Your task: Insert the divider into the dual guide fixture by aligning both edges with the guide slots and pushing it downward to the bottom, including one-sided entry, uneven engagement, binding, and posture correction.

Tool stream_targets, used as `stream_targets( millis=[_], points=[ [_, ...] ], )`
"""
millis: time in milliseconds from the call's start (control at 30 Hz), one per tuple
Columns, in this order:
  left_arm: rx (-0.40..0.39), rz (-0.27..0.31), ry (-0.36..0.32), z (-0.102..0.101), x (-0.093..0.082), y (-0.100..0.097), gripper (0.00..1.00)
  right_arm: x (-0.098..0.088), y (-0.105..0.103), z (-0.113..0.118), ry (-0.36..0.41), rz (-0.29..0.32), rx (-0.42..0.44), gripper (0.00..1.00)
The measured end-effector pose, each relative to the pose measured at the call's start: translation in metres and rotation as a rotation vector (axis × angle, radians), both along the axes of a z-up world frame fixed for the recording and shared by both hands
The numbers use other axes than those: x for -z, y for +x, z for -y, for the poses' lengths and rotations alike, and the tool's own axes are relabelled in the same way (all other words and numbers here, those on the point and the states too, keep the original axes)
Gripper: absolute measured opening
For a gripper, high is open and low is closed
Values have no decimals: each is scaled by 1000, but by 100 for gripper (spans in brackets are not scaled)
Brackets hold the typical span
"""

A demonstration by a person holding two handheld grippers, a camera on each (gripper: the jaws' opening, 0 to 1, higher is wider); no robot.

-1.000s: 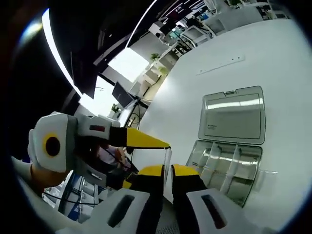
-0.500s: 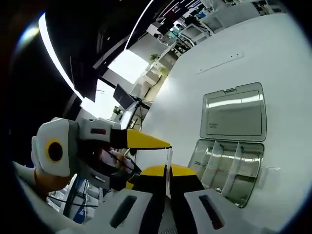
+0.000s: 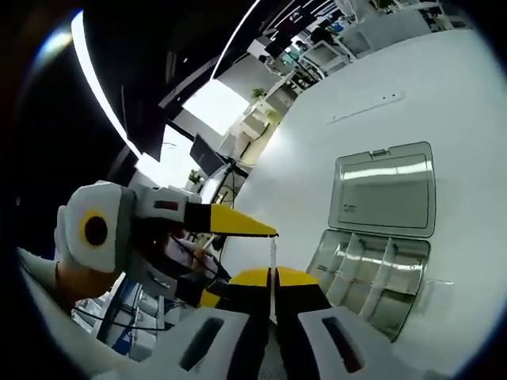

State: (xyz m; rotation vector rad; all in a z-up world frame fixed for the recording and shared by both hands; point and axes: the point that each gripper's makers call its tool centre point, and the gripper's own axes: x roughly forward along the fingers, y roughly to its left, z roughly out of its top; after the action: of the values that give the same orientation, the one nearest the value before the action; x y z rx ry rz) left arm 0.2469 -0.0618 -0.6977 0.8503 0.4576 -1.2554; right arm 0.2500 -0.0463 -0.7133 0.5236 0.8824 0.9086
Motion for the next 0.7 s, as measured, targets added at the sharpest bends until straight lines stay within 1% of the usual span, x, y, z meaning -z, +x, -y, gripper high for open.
stream_targets(
  millis=[67,100,133,200,233,267,300,367,433,467,500,533,600,667,700],
  points=[
    [-6,-21,-14,-3,-2,-1,34,0,-1,0,2,5,-8,0],
    [-9,-27,-20,-5,-4,-1,34,0,-1,1,0,14,-14,0],
    [-10,-34,-22,-7,-5,-1,34,-1,-1,1,-2,35,-23,0],
    [-13,-57,-34,-12,-7,0,33,-1,-2,1,3,38,-37,0],
    [-16,-66,-38,-14,-8,1,33,-1,-2,1,5,46,-42,0],
    [-21,-71,-42,-16,-10,3,33,-3,-3,0,11,71,-60,0],
    [-23,-77,-45,-17,-11,4,32,-4,-3,0,11,70,-62,0],
    [-28,-106,-59,-20,-15,5,30,-4,-7,-1,3,90,-91,0],
    [-27,-118,-63,-22,-17,7,27,-5,-9,-1,2,103,-104,0],
    [-27,-130,-67,-22,-18,7,26,-5,-10,-1,1,117,-118,0],
    [-24,-157,-79,-21,-19,4,26,-7,-12,-3,4,141,-139,0],
    [-22,-170,-87,-20,-20,4,25,-7,-13,-3,-2,143,-143,0],
    [-15,-179,-90,-19,-22,3,23,-8,-16,-4,-7,181,-184,0],
    [-4,-210,-96,-17,-22,-1,22,-8,-18,-4,-7,183,-194,0],
    [0,-213,-95,-17,-22,-1,19,-9,-19,-5,-2,188,-203,0]
  ],
)
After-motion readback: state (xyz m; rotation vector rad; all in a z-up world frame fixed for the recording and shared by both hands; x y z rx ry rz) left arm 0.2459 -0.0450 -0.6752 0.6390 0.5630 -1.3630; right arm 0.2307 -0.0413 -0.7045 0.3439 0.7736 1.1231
